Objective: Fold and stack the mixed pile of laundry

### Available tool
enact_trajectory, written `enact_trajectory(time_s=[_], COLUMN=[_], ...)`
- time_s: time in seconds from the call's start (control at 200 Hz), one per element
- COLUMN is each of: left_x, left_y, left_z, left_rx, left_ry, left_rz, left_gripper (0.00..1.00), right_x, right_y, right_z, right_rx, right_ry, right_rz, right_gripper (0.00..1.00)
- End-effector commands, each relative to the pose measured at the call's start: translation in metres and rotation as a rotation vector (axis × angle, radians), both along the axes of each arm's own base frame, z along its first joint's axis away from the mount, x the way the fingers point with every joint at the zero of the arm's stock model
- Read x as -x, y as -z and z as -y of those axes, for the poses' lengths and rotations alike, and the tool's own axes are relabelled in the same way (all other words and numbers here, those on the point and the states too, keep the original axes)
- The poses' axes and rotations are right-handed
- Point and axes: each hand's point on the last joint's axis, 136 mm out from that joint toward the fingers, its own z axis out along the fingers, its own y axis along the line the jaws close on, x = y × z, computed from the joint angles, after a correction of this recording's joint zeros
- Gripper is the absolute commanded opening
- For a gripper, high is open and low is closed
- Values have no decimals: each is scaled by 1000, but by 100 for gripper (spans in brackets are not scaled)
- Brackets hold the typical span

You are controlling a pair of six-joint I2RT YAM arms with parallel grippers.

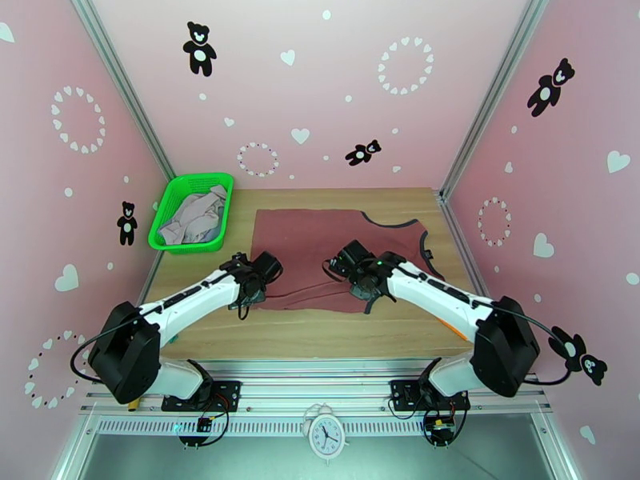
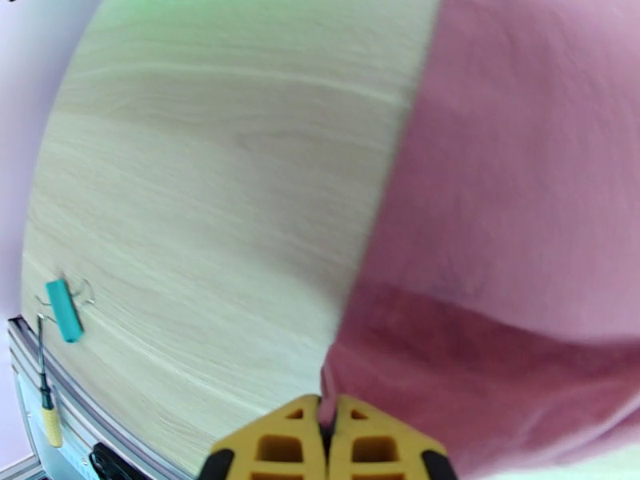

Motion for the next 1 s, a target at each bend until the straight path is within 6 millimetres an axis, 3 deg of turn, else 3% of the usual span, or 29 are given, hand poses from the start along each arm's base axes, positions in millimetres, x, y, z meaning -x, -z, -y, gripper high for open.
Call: enact_trajectory(time_s=[0.0, 0.33, 0.521, 0.596, 0.776, 0.861, 0.996], left_x=[7, 13, 12, 13, 14, 15, 17], left_y=[2, -6, -12, -13, -12, -12, -10], left_z=[15, 9, 8, 7, 5, 4, 4], left_rx=[72, 39, 44, 41, 36, 38, 42], left_ry=[23, 53, 44, 45, 40, 36, 30], left_rz=[1, 13, 30, 31, 29, 30, 24], left_gripper=[0, 0, 0, 0, 0, 0, 0], right_x=[33, 57, 54, 50, 38, 34, 31], right_y=[15, 63, 84, 90, 97, 99, 101], right_z=[3, 1, 4, 8, 15, 16, 20], right_rx=[19, 93, 147, 170, 208, 212, 238], right_ry=[-98, -153, -144, -131, -112, -108, -107], right_rz=[-136, -277, -303, -300, -280, -276, -280], right_gripper=[42, 46, 47, 52, 53, 46, 9])
